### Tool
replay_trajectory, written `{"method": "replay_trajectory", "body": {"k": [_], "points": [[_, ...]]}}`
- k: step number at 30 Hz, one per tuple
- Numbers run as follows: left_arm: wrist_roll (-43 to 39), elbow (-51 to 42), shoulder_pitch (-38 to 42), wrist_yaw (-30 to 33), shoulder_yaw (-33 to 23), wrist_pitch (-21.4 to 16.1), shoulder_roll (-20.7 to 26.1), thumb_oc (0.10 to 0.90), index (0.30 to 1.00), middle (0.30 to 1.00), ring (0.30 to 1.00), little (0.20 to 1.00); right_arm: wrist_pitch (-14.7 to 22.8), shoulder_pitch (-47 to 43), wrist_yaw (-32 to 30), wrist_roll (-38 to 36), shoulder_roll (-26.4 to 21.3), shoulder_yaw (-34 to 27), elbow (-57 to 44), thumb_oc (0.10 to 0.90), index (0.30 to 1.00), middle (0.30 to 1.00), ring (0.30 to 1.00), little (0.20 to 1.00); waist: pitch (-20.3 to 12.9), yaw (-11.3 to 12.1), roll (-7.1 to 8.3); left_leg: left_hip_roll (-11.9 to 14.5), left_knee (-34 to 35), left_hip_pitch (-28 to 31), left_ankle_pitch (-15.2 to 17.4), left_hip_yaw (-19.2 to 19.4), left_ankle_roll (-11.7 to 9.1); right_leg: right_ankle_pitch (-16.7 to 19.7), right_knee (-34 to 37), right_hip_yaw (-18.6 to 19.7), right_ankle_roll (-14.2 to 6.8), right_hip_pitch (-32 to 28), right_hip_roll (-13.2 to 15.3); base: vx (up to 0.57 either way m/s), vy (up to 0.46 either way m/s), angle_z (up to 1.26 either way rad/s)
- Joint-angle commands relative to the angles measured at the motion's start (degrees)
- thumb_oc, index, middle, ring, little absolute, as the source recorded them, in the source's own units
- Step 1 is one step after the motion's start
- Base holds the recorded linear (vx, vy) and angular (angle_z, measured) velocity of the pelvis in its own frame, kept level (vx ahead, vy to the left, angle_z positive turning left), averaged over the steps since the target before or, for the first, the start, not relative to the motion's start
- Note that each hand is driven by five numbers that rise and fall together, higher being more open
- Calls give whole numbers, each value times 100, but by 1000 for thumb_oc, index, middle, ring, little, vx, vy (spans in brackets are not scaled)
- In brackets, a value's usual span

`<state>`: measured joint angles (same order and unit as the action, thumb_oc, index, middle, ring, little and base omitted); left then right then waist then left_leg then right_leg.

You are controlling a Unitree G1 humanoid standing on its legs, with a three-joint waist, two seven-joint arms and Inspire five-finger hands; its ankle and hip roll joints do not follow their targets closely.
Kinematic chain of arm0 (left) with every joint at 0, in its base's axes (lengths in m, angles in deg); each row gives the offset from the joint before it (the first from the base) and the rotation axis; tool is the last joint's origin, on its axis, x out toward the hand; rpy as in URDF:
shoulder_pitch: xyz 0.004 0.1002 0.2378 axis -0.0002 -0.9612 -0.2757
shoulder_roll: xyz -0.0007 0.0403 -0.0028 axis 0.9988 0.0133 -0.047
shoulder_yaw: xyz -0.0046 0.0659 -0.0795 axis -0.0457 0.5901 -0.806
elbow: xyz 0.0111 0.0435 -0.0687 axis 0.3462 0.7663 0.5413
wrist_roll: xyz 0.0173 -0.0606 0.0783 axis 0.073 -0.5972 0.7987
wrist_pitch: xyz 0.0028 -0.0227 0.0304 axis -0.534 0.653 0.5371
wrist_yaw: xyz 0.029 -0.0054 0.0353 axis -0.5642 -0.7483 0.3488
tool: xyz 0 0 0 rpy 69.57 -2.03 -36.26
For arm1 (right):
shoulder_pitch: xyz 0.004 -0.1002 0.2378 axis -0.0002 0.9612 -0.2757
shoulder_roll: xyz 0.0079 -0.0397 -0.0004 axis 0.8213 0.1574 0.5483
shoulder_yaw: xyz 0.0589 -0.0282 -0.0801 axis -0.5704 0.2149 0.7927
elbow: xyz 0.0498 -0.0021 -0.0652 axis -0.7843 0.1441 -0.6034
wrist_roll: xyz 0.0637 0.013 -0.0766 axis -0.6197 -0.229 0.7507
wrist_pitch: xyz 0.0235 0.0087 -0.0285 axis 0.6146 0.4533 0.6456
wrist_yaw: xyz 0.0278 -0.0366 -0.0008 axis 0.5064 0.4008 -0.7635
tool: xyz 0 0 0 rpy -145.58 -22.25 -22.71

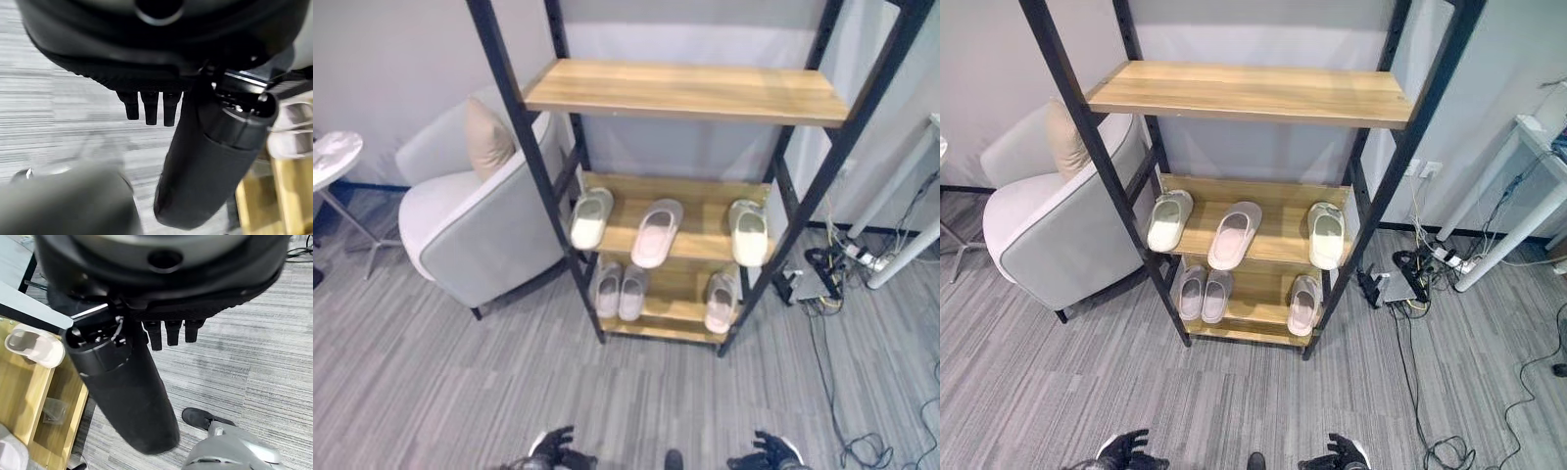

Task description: Arrange the slippers neatly on the shoe rack.

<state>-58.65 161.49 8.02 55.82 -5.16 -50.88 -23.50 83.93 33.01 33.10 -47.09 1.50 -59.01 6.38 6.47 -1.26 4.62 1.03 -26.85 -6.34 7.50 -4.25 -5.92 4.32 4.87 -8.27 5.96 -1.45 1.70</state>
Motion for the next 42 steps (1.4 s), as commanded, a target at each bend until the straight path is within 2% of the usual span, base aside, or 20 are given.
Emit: {"method": "replay_trajectory", "body": {"k": [1,4,6,11,12,13,16,17,20,21,22,23,26,31,34,36,37,38,39,42], "points": [[87,-118,40,-6,310,-134,-39,800,900,900,900,900,107,21,-113,-209,-335,-86,-30,800,900,900,900,900,241,136,-88,-172,1091,-175,-488,265,282,-743,-753,583,-868,-22,35,220,55,6],[92,-93,-4,-10,318,-137,-57,800,900,900,900,900,113,28,-134,-172,-350,-86,-8,800,900,900,900,900,227,257,-188,-286,1895,-325,-877,149,246,-904,-696,731,-892,-297,-103,239,75,4],[53,-82,-33,-1,296,-153,-60,800,900,900,900,900,119,40,-142,-171,-338,-104,-6,800,900,900,900,900,234,322,-181,-394,1851,-542,-1034,55,215,-951,-729,866,-916,-422,-127,200,81,-18],[60,47,-131,-37,138,-127,-59,800,900,900,900,900,71,76,-58,74,-245,-80,57,800,900,900,900,900,60,417,-151,-446,2039,-287,-866,98,404,-1036,-1033,930,-1128,-467,94,175,131,-51],[35,50,-110,-36,104,-121,-26,800,900,900,900,900,67,2,-21,133,-201,-34,40,800,900,900,900,900,80,440,-150,-429,2079,-157,-794,186,496,-866,-1537,869,-1283,-228,211,108,103,-42],[35,50,-109,-36,103,-121,-25,800,900,900,900,900,66,0,-21,134,-200,-34,41,800,900,900,900,900,82,448,-147,-429,2081,-155,-793,195,498,-875,-1554,879,-1285,-218,213,105,85,-41],[22,30,-98,-31,85,-119,47,800,900,900,900,900,73,-55,-12,125,-154,-27,-1,800,900,900,900,900,102,398,-207,-371,2247,109,-712,235,592,-542,-2163,722,-1452,249,323,126,41,-23],[32,41,-100,-36,72,-120,76,800,900,900,900,900,81,-53,-23,124,-154,-42,-4,800,900,900,900,900,71,336,-263,-324,2379,324,-635,212,607,-504,-2050,520,-1420,455,422,159,9,-12],[32,58,-98,-51,63,-113,73,800,900,900,900,900,76,-50,-36,113,-163,-51,2,800,900,900,900,900,68,260,-273,-315,2470,506,-552,161,602,-510,-1693,386,-1364,518,449,187,-48,-2],[46,91,-102,-61,45,-109,58,800,900,900,900,900,56,-43,-23,123,-180,-29,35,800,900,900,900,900,47,193,-251,-334,2547,662,-473,120,593,-356,-1220,373,-1350,656,450,192,-72,9],[46,91,-104,-61,44,-110,56,800,900,900,900,900,56,-42,-23,123,-182,-27,35,800,900,900,900,900,58,189,-260,-325,2551,683,-463,114,591,-356,-1209,366,-1348,630,442,249,-120,6],[19,95,-92,-39,42,-113,50,800,900,900,900,900,41,-80,-19,133,-189,-13,21,800,900,900,900,900,105,133,-259,-314,2567,810,-416,62,574,-166,-1017,299,-1372,859,467,122,-70,6],[13,87,-74,-32,38,-126,46,800,900,900,900,900,35,-83,-5,156,-194,2,7,800,900,900,900,900,149,101,-259,-287,2582,935,-363,22,538,-124,-937,209,-1398,861,488,131,-115,15],[72,102,-101,-43,59,-133,21,800,900,900,900,900,25,-6,10,206,-206,27,72,800,900,900,900,900,48,84,-240,-151,2695,1108,-314,-19,408,-198,-865,276,-1296,684,376,139,-145,10],[15,43,-25,-47,115,-148,-4,800,900,900,900,900,67,30,-17,131,-272,-10,107,800,900,900,900,900,85,75,-218,3,2100,868,-392,-30,140,-334,-786,241,-1123,484,278,96,-215,19],[-132,-135,108,-3,238,-198,-10,800,900,900,900,900,83,23,-108,5,-395,-55,106,800,900,900,900,900,262,118,-141,63,1230,297,-609,120,76,-448,-706,238,-960,248,271,44,-146,70],[-133,-135,109,-2,240,-198,-9,800,900,900,900,900,84,23,-108,5,-395,-56,107,800,900,900,900,900,265,120,-140,62,1223,298,-605,122,77,-449,-704,239,-961,244,272,128,-89,39],[-192,-210,149,15,279,-224,-32,800,900,900,900,900,92,43,-111,-48,-425,-77,145,800,900,900,900,900,232,144,-120,-4,1526,190,-501,186,127,-491,-589,232,-996,118,273,168,2,9],[-249,-314,184,10,353,-263,-56,800,900,900,900,900,103,72,-126,-61,-441,-94,178,800,900,900,900,900,207,162,-137,-34,1893,126,-619,237,139,-510,-479,210,-1038,-2,247,216,27,-2],[-310,-607,265,89,468,-348,-58,800,900,900,900,900,118,71,-154,30,-449,-68,221,800,900,900,900,900,168,185,-229,-83,2094,162,-659,52,161,-598,-560,276,-1057,-21,184,100,60,4]]}}
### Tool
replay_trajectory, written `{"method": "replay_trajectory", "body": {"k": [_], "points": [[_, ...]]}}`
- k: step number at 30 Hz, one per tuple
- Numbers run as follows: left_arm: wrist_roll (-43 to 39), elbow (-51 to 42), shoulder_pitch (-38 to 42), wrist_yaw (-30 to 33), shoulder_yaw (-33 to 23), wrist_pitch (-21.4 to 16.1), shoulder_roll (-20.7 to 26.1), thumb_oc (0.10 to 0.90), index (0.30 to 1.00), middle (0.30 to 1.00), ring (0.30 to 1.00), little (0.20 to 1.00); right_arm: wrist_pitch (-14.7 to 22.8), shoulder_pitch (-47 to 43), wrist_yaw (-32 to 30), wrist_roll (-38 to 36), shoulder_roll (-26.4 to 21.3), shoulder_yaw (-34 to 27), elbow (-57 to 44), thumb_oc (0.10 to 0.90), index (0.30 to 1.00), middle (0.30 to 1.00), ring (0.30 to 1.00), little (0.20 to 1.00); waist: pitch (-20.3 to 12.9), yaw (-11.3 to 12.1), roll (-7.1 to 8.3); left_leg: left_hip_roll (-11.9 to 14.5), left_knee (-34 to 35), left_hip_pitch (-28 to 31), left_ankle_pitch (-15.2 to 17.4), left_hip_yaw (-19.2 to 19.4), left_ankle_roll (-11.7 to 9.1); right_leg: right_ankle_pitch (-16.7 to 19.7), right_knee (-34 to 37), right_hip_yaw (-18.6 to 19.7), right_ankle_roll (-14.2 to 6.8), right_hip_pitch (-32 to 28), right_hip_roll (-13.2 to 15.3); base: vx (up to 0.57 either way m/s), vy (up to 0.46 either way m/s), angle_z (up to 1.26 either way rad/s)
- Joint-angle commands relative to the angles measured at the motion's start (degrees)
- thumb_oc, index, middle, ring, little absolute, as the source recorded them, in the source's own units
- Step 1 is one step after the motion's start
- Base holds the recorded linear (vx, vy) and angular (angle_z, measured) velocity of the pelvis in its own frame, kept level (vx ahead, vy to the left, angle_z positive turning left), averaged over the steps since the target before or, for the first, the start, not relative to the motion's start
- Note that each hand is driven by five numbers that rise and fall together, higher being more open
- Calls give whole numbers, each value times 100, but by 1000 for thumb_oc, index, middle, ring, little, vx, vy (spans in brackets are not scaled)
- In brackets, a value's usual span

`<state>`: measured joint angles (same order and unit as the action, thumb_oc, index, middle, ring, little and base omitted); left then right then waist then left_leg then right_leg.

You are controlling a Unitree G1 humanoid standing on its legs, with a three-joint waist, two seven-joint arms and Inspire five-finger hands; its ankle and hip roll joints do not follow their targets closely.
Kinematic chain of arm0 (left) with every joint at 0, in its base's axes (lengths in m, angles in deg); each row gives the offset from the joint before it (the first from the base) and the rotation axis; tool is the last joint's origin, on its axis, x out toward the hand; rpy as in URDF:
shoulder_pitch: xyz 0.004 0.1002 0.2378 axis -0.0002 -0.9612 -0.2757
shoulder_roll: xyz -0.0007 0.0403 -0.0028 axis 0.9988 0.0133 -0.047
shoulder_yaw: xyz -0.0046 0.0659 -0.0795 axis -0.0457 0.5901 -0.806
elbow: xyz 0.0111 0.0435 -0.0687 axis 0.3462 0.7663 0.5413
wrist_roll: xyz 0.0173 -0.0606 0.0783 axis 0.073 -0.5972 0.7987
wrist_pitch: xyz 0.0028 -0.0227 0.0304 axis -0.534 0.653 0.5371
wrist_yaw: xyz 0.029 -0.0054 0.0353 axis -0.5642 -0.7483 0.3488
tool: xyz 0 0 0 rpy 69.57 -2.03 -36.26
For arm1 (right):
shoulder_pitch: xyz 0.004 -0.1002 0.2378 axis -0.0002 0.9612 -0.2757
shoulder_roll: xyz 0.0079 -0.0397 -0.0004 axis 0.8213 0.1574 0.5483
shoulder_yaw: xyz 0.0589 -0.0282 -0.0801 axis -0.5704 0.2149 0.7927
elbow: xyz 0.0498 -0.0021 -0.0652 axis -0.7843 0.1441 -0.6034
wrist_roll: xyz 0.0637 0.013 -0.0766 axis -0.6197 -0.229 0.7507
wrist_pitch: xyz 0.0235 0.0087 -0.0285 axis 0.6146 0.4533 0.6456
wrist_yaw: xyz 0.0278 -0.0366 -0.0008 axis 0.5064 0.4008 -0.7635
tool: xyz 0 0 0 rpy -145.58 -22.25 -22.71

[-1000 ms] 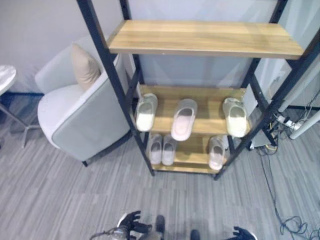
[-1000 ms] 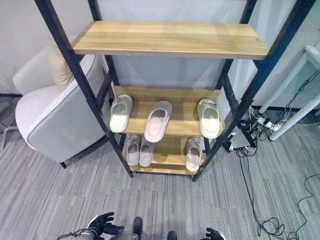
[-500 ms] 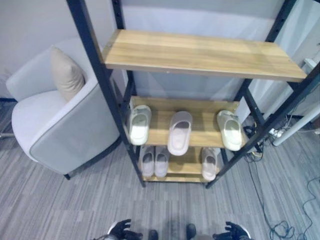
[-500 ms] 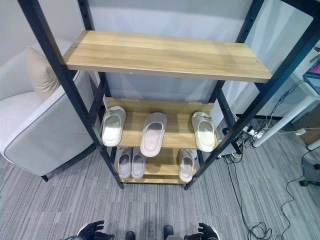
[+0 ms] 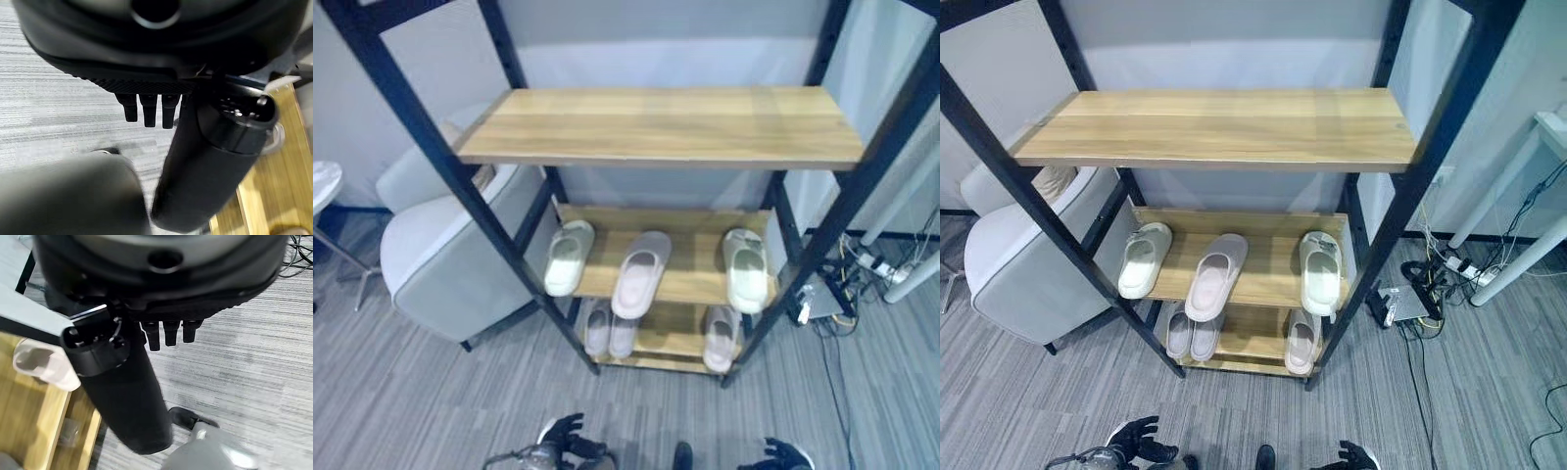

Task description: Arrange the slippers neatly on the shoe rack.

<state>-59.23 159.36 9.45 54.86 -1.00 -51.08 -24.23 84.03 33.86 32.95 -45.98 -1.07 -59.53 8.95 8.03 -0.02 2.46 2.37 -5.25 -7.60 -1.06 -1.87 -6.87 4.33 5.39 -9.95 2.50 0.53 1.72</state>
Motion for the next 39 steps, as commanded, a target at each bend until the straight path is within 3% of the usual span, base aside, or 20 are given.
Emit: {"method": "replay_trajectory", "body": {"k": [1,6,15,25,39], "points": [[-242,-513,144,171,85,-326,23,800,900,900,900,900,102,-1,-128,-67,-182,-15,-41,800,900,900,900,900,-9,49,-11,-237,-35,318,215,-206,277,-600,-616,456,-708,-233,181,81,66,-3],[-180,-1269,165,271,163,-424,177,800,900,900,900,900,108,18,-137,15,-135,-37,-56,800,900,900,900,900,-69,82,33,-305,201,571,275,-138,392,-585,-676,514,-781,-283,259,69,70,-12],[-401,-4408,-872,127,-244,-639,899,800,900,900,900,900,151,130,-129,170,-141,-192,-369,800,900,900,900,900,-148,254,58,-329,694,864,137,-97,493,-432,-513,503,-915,-342,331,11,22,-5],[-1009,-5736,-1382,-208,-434,-719,975,800,900,900,900,900,117,188,-163,317,-169,-211,-487,800,900,900,900,900,-162,267,-66,-347,1025,903,-79,-175,424,-413,-287,327,-925,-446,304,-26,-3,6],[-1473,-7080,-940,-74,-352,-851,937,800,900,900,900,900,111,291,-209,340,-102,-26,-471,800,900,900,900,900,-169,172,-180,-305,1025,987,20,-107,369,-407,-39,259,-942,-615,299,1,-10,5]]}}
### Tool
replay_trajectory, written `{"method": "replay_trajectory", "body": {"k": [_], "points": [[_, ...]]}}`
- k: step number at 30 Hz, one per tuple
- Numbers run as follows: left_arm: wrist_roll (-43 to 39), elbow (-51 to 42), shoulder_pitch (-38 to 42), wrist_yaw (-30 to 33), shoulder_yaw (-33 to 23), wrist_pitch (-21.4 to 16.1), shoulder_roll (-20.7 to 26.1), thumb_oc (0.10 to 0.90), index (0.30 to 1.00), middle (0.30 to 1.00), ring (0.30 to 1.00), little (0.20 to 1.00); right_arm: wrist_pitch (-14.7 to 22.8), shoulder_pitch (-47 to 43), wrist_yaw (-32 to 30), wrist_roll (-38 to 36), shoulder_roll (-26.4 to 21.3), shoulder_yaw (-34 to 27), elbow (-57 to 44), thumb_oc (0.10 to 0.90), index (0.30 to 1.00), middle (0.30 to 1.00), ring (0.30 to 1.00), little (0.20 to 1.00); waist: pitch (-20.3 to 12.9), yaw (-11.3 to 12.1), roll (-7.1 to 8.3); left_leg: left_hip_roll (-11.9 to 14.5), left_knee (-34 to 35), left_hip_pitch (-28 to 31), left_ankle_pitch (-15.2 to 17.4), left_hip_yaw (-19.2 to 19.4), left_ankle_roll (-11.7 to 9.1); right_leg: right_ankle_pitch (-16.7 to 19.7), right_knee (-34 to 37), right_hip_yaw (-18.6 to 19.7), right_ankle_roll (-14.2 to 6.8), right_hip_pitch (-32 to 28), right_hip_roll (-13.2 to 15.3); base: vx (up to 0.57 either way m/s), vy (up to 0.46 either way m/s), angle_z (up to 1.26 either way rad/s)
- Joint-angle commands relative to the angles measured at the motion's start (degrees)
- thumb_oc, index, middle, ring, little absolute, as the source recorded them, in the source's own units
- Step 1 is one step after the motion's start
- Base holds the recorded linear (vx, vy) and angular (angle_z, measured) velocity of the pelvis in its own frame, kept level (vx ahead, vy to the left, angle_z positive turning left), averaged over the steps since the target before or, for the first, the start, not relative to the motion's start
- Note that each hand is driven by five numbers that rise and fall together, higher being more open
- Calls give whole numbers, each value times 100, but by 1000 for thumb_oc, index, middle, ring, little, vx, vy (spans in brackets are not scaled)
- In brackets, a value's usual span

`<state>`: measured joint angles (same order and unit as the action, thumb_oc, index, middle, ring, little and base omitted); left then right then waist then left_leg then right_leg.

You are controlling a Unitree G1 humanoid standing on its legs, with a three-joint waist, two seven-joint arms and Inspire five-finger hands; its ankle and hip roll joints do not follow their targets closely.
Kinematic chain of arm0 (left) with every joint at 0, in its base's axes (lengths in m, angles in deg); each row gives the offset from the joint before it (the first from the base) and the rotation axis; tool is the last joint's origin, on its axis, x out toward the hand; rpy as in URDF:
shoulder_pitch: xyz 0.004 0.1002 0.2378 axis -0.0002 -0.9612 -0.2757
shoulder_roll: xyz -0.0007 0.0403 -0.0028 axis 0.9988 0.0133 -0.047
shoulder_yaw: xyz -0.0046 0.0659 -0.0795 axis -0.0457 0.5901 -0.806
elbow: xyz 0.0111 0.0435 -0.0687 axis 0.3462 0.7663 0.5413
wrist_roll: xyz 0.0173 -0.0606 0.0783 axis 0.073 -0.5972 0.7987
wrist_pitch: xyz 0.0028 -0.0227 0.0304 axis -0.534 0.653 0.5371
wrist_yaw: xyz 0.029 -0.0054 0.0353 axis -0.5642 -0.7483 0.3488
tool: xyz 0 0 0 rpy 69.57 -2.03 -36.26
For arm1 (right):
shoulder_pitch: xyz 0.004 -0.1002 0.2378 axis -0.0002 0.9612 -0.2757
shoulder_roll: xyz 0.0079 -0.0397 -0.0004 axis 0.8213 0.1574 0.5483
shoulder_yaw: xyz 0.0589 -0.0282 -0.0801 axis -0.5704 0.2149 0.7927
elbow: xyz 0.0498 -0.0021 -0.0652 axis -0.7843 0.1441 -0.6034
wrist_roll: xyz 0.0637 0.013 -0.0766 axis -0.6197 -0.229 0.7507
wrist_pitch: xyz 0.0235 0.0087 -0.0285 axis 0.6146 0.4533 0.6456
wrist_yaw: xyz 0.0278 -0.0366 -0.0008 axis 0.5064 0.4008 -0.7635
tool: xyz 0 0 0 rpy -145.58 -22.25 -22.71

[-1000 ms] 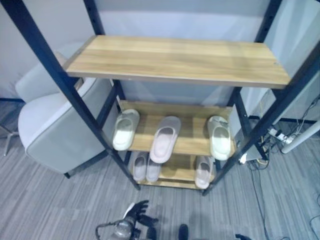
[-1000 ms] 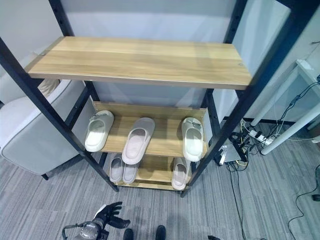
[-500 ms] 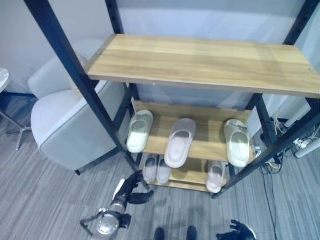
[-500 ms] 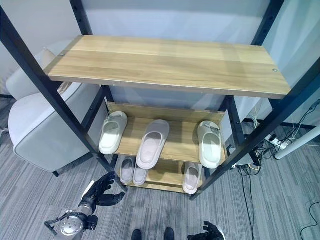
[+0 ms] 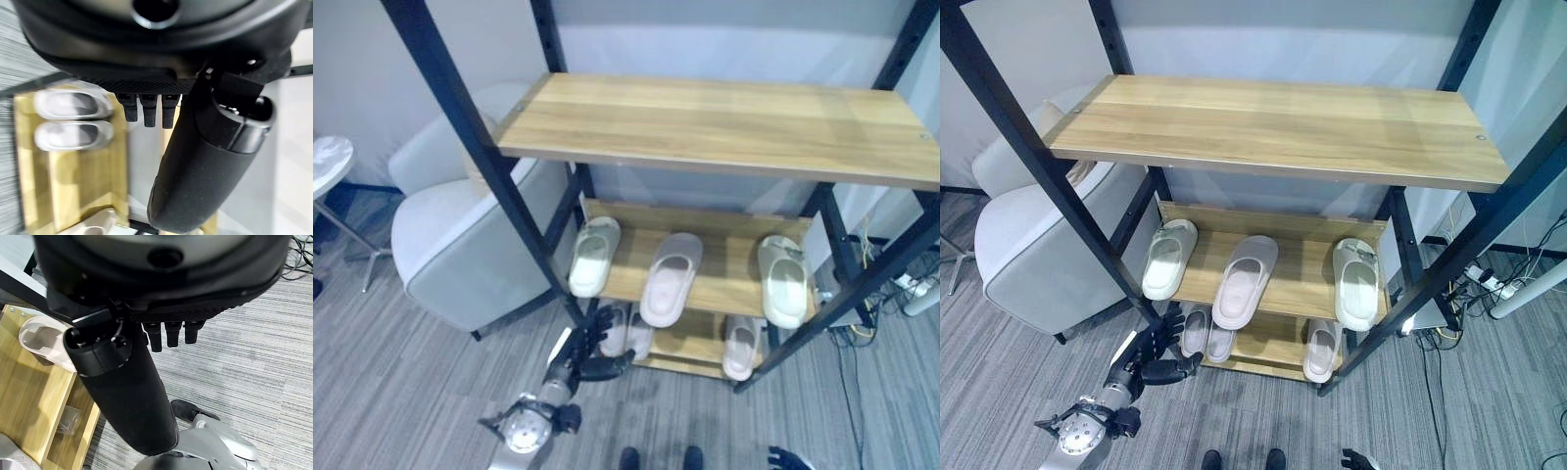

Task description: Arrange the slippers neatly on the shoe rack.

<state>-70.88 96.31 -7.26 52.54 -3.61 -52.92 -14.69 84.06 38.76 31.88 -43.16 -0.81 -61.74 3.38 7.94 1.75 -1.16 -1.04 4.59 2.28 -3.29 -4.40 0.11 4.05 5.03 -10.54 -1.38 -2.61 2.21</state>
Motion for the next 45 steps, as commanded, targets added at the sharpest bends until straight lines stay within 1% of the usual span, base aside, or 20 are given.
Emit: {"method": "replay_trajectory", "body": {"k": [1,2,3,4,5,8,9,10,12,13,15,16,17,19,22,23,28,34,44,45], "points": [[-307,-780,735,160,-94,-665,-17,800,900,900,900,900,108,-206,-103,58,-129,193,86,800,900,900,900,900,-148,-2,181,31,41,-33,172,153,-326,-317,-3,320,-552,-268,255,63,-16,-3],[-268,-835,791,206,-99,-668,-23,800,900,900,900,900,106,-193,-110,51,-123,210,89,800,900,900,900,900,-161,-8,174,41,41,5,252,167,-331,-380,-3,336,-559,-288,250,-27,-2,-5],[-211,-871,864,269,-107,-684,-24,800,900,900,900,900,108,-188,-115,36,-113,209,94,800,900,900,900,900,-156,-17,169,42,41,-33,183,183,-330,-316,-3,337,-563,-242,255,68,-19,-7],[0,-906,1024,432,-125,-713,-9,800,900,900,900,900,109,-169,-125,26,-98,228,114,800,900,900,900,900,-186,-43,164,59,41,-1,266,210,-338,-378,-3,356,-583,-256,252,-18,-9,-7],[8,-905,1033,439,-124,-714,-11,800,900,900,900,900,110,-176,-126,25,-98,225,113,800,900,900,900,900,-174,-39,165,54,41,-36,194,218,-336,-316,-3,359,-579,-221,257,41,-18,-7],[898,-873,1547,906,-127,-748,145,800,900,900,900,900,129,-141,-148,19,-78,285,87,800,900,900,900,900,-215,-109,140,78,41,7,299,274,-351,-397,-3,411,-599,-230,240,63,-10,-8],[917,-861,1562,924,-116,-750,139,800,900,900,900,900,128,-146,-149,19,-76,280,88,800,900,900,900,900,-208,-103,141,78,41,8,300,275,-352,-398,-3,413,-599,-230,240,-5,-5,-9],[1472,-787,1922,1182,-70,-746,254,800,900,900,900,900,143,-128,-158,10,-65,315,66,800,900,900,900,900,-212,-163,132,75,41,-23,241,309,-359,-334,-3,439,-605,-185,244,-17,-1,-6],[1478,-777,1933,1189,-63,-751,250,800,900,900,900,900,142,-132,-158,10,-65,310,67,800,900,900,900,900,-216,-157,132,75,41,-33,238,311,-359,-331,-3,441,-605,-175,244,2,-4,-8],[2019,-638,2407,1483,37,-720,368,800,900,900,900,900,164,-118,-167,26,-86,368,30,800,900,900,900,900,-216,-256,111,78,41,-41,258,345,-371,-320,-3,466,-620,-144,248,21,-7,-9],[2127,-519,2607,1576,87,-692,382,800,900,900,900,900,173,-111,-169,30,-112,392,19,800,900,900,900,900,-234,-300,98,86,41,-20,335,358,-377,-375,-3,484,-633,-150,244,58,2,-10],[2358,-322,2895,1727,161,-644,392,800,900,900,900,900,173,-117,-167,38,-134,415,2,800,900,900,900,900,-222,-359,76,83,41,-43,340,387,-377,-357,-3,523,-641,-100,237,7,10,-12],[2367,-307,2913,1738,166,-651,388,800,900,900,900,900,172,-125,-167,37,-135,410,-2,800,900,900,900,900,-209,-355,79,79,41,-80,265,396,-376,-291,-3,526,-636,-63,242,-6,18,-11],[2712,60,3338,1921,283,-545,435,800,900,900,900,900,193,-132,-189,36,-170,444,-28,800,900,900,900,900,-201,-443,46,92,41,-110,338,437,-379,-342,-3,575,-651,-4,218,2,8,-14],[2923,300,3617,2084,335,-480,483,800,900,900,900,900,201,-149,-201,29,-198,443,-52,800,900,900,900,900,-188,-483,30,97,41,-183,335,463,-381,-319,-3,613,-661,92,218,-42,9,-20],[3198,656,4047,2272,436,-370,614,800,900,900,900,900,242,-164,-218,11,-257,458,-129,800,900,900,900,900,-157,-568,13,111,41,-312,312,509,-380,-279,-3,666,-674,252,201,-56,10,-10],[3490,1014,4446,2449,554,-255,808,800,900,900,900,900,275,-198,-229,1,-302,470,-182,800,900,900,900,900,-144,-622,18,120,41,-514,276,551,-378,-220,-3,740,-687,492,164,-56,5,-17],[3813,1502,4834,2544,735,-91,1154,800,900,900,900,900,336,-285,-223,-12,-364,498,-267,800,900,900,900,900,-122,-667,84,147,41,-844,201,640,-372,-107,-3,863,-695,852,120,-46,-4,-13],[3827,2091,5052,2513,917,22,1160,800,900,900,900,900,376,-276,-217,3,-415,538,-450,800,900,900,900,900,-126,-725,185,162,41,-1066,141,672,-365,-30,-3,914,-673,1104,96,-15,0,-4],[3764,2333,5244,2533,1009,56,1127,800,900,900,900,900,389,-291,-239,-8,-432,550,-507,800,900,900,900,900,-120,-761,206,159,41,-1117,124,670,-367,-2,-3,918,-670,1174,94,0,0,0]]}}
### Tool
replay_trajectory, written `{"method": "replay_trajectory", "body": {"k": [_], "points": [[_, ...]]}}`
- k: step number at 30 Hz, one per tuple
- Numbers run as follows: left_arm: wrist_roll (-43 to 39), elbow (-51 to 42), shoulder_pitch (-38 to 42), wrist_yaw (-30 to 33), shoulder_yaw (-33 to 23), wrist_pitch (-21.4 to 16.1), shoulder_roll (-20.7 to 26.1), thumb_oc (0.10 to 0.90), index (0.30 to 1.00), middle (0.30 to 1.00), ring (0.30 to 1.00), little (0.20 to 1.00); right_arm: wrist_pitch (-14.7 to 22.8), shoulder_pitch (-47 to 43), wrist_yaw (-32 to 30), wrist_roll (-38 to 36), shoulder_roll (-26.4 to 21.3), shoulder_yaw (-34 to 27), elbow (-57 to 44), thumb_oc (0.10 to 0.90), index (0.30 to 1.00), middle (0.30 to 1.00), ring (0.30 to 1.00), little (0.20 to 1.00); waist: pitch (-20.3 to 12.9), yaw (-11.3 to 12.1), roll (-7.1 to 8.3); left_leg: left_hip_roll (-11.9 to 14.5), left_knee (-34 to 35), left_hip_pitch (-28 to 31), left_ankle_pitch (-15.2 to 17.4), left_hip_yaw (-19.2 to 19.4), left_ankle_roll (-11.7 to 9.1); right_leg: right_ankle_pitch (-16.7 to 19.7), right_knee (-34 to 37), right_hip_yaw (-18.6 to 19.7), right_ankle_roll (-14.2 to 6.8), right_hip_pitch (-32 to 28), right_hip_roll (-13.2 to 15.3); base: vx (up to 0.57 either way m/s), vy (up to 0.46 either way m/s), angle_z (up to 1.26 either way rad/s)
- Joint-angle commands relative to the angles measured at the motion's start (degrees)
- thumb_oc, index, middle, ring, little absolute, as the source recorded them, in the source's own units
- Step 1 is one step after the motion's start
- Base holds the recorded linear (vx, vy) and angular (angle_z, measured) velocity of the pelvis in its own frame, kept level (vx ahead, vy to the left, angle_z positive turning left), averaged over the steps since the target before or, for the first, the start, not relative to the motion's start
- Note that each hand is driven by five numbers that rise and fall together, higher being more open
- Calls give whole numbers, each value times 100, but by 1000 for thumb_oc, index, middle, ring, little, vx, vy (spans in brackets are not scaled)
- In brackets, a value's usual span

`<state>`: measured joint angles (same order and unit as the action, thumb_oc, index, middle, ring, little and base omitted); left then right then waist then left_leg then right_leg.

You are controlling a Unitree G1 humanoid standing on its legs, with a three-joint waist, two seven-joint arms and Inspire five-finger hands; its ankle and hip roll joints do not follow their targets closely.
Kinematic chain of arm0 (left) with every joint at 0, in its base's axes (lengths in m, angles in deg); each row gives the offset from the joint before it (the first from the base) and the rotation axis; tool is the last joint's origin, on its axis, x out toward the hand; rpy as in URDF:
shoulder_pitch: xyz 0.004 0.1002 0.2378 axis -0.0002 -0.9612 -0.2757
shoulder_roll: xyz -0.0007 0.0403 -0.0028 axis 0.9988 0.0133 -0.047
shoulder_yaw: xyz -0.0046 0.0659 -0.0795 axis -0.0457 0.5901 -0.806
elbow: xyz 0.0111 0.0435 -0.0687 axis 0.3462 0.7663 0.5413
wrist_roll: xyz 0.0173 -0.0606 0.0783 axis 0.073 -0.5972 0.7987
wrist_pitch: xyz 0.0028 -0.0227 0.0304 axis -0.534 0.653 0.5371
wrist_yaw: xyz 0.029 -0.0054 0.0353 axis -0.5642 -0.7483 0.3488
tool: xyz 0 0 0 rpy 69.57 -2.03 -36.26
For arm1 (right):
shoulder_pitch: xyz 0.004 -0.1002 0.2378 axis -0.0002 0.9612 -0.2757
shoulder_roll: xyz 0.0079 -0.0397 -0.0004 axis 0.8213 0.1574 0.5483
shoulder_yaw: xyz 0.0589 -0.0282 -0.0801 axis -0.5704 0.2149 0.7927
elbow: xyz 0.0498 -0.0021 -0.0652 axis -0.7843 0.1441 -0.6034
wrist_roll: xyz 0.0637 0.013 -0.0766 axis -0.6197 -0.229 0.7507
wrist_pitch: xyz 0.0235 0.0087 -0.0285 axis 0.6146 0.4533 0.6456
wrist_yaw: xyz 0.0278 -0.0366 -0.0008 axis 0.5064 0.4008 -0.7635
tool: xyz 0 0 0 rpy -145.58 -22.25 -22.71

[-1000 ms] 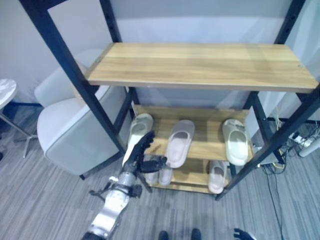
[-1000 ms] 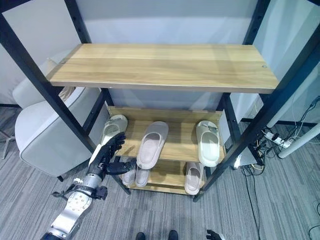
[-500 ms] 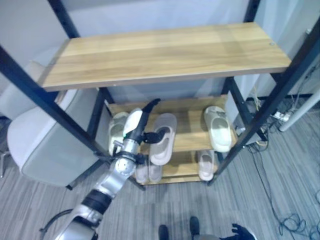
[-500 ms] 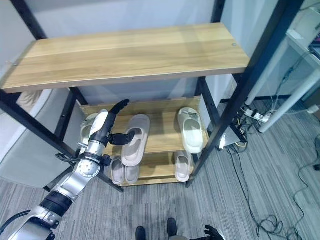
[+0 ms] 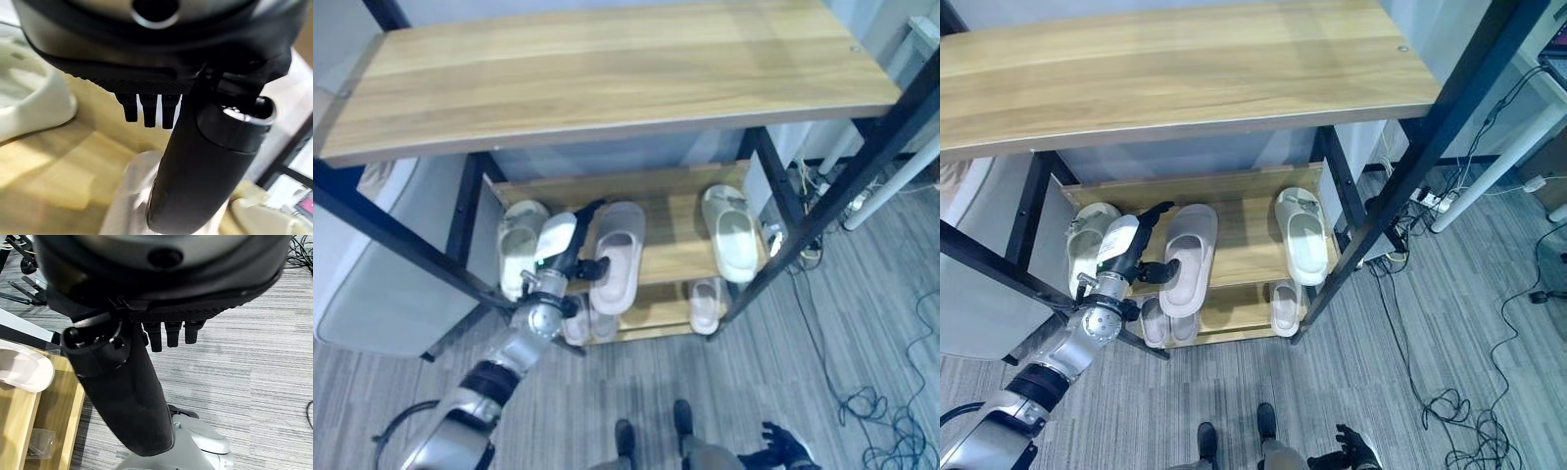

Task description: Arrange the slippers neatly on the shoe rack.

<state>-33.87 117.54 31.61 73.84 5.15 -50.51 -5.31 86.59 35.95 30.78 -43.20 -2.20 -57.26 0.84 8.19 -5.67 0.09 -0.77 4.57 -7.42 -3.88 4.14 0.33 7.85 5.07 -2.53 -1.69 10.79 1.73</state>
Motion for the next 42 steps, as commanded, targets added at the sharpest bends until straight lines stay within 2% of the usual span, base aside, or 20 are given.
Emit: {"method": "replay_trajectory", "body": {"k": [1,2,3,8,13,15,22,26,27,32,37,38,39,41,42], "points": [[19,290,1400,395,152,-172,184,535,502,502,502,502,141,-15,-138,-7,-308,105,-294,800,900,900,900,900,-139,-33,86,134,43,-173,178,-180,-390,-374,-7,121,-638,-140,144,-37,-5,3],[-22,350,1455,405,175,-173,184,535,502,502,502,502,150,-14,-147,-7,-325,109,-345,800,900,900,900,900,-139,-47,93,134,43,-205,172,-178,-390,-362,-7,122,-641,-107,139,-38,-4,-2],[-115,490,1585,387,245,-181,189,400,300,300,300,300,155,-20,-146,-20,-342,134,-418,800,900,900,900,900,-148,-65,99,138,43,-242,160,-162,-386,-345,-7,141,-640,-57,129,-33,-6,-4],[-222,499,1624,349,275,-215,147,400,300,300,300,300,148,12,-135,-14,-312,147,-385,800,900,900,900,900,-162,-64,102,135,43,-236,165,-130,-382,-350,-7,181,-631,-58,125,-6,-1,-2],[-399,176,1338,285,152,-293,8,400,300,300,300,300,88,94,-111,66,-285,137,-289,800,900,900,900,900,-135,-28,75,129,43,-113,184,-115,-389,-394,-7,170,-621,-162,129,4,-1,-1],[-672,-412,779,224,-133,-426,-168,400,300,300,300,300,39,184,-88,125,-210,109,-273,800,900,900,900,900,-92,42,14,115,43,54,203,-147,-401,-453,-7,135,-611,-336,132,10,-15,1],[-984,-1153,57,133,-498,-573,-341,400,300,300,300,300,19,232,-92,160,-174,54,-292,800,900,900,900,900,-67,110,-39,122,43,212,207,-163,-414,-524,-7,110,-595,-528,121,4,-7,1],[-1571,-2183,-911,-120,-700,-848,-581,400,300,300,300,300,-4,257,-95,150,-99,-29,-193,800,900,900,900,900,-38,235,-83,137,43,358,197,-204,-429,-589,-7,23,-563,-720,109,10,-38,4],[-1578,-2206,-932,-132,-710,-838,-577,400,300,300,300,300,-3,263,-95,150,-102,-24,-192,800,900,900,900,900,-41,230,-85,138,43,363,198,-205,-429,-590,-7,22,-562,-726,108,9,-39,3],[-2056,-2847,-1563,-630,-558,-973,-704,400,300,300,300,300,-14,247,-103,139,-70,-54,-113,800,900,900,900,900,-4,317,-147,162,43,460,176,-251,-429,-653,-7,-55,-517,-849,82,-3,-28,8],[-2363,-3100,-1761,-1012,-199,-981,-748,400,300,300,300,300,-22,148,-121,131,-101,-18,-90,800,900,900,900,900,110,362,-213,190,43,508,149,-287,-436,-681,-7,-136,-483,-907,80,-36,-30,8],[-2416,-3075,-1687,-1107,-10,-949,-775,400,300,300,300,300,-36,2,-152,112,-139,34,-95,800,900,900,900,900,253,361,-253,201,35,454,108,-296,-435,-648,-49,-155,-461,-826,95,-75,-3,0],[-2417,-3063,-1672,-1106,-8,-955,-778,400,300,300,300,300,-36,-8,-152,111,-140,30,-92,800,900,900,900,900,261,363,-255,202,35,451,105,-297,-436,-646,-51,-155,-461,-823,94,-210,-12,-2],[-2361,-2823,-1354,-1048,316,-896,-866,400,300,300,300,300,-28,-293,-239,43,-222,153,-175,800,900,900,900,900,701,356,-273,236,-353,57,106,-274,-419,-697,-603,-182,-396,-311,142,-244,-14,-2],[-2358,-2798,-1323,-1041,321,-907,-875,400,300,300,300,300,-29,-312,-239,41,-224,146,-171,800,900,900,900,900,698,358,-275,234,-401,5,124,-276,-418,-717,-652,-182,-395,-261,146,-183,-17,-1]]}}
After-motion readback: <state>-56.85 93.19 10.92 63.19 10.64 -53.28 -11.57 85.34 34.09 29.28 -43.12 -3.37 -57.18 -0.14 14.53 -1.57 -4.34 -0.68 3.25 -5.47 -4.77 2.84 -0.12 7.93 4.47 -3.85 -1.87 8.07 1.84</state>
